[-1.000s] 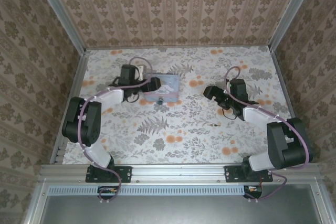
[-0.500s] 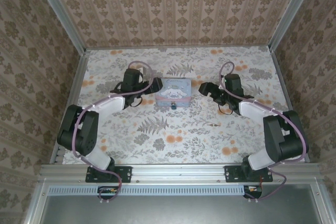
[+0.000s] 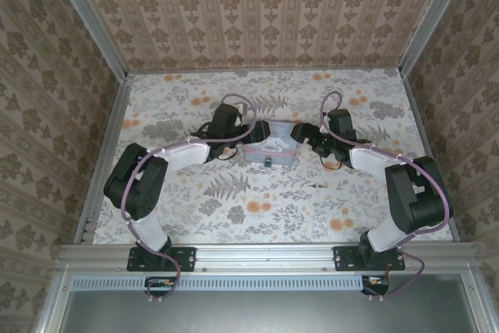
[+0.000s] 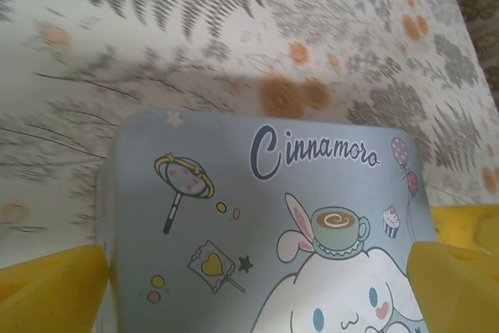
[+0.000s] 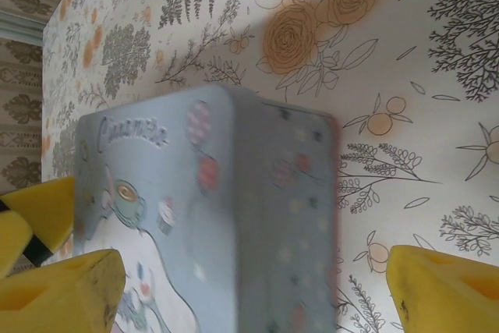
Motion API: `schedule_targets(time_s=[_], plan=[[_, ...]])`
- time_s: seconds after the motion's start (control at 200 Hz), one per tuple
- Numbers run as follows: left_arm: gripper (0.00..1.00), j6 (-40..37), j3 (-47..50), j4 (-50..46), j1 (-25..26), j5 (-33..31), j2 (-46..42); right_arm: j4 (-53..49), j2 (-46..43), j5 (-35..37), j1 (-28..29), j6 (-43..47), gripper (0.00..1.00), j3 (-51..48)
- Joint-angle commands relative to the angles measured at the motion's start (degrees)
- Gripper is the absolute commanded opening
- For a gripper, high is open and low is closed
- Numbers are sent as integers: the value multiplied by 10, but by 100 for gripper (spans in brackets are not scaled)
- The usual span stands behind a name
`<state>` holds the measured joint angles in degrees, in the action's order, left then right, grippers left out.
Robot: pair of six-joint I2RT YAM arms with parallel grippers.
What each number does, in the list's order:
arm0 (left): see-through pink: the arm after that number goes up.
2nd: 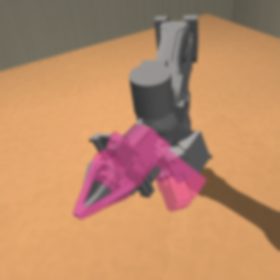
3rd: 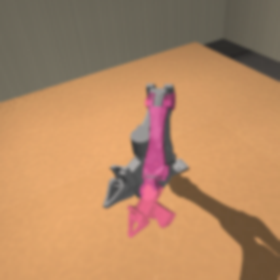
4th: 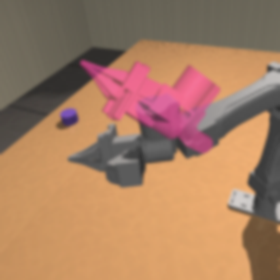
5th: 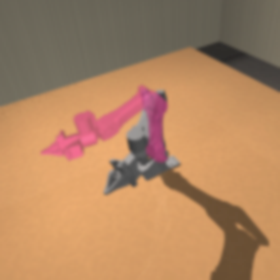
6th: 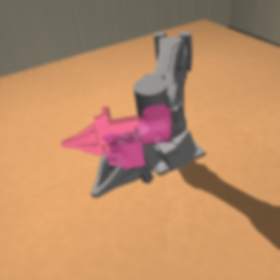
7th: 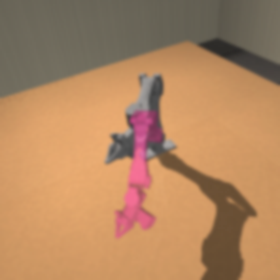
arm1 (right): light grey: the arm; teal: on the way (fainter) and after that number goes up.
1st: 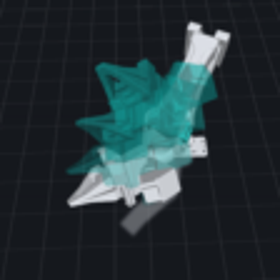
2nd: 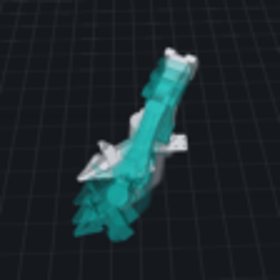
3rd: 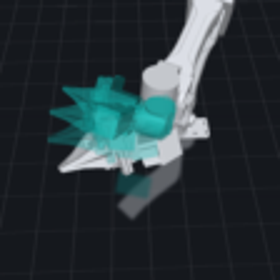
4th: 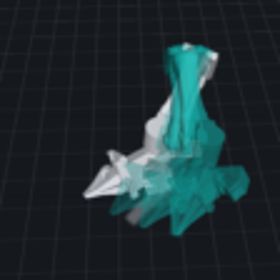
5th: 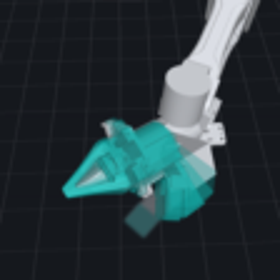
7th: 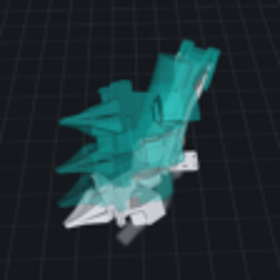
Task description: Unlock the padlock with the key
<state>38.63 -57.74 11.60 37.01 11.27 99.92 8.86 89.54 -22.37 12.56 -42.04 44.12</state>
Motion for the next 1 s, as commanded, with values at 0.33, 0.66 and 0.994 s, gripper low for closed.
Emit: schedule_targets(time_s=[0.33, 0.66, 0.994], plan=[[100, 90, 43, 40, 23, -36, -33, 27, 5, -27, 23, -32, 87, -5], [100, 95, 97, 70, 27, -51, -59, 32, 38, -21, 54, -55, 86, 41], [100, 115, 115, 104, 24, -43, -50, 47, 61, -12, 58, -57, 87, 58]])
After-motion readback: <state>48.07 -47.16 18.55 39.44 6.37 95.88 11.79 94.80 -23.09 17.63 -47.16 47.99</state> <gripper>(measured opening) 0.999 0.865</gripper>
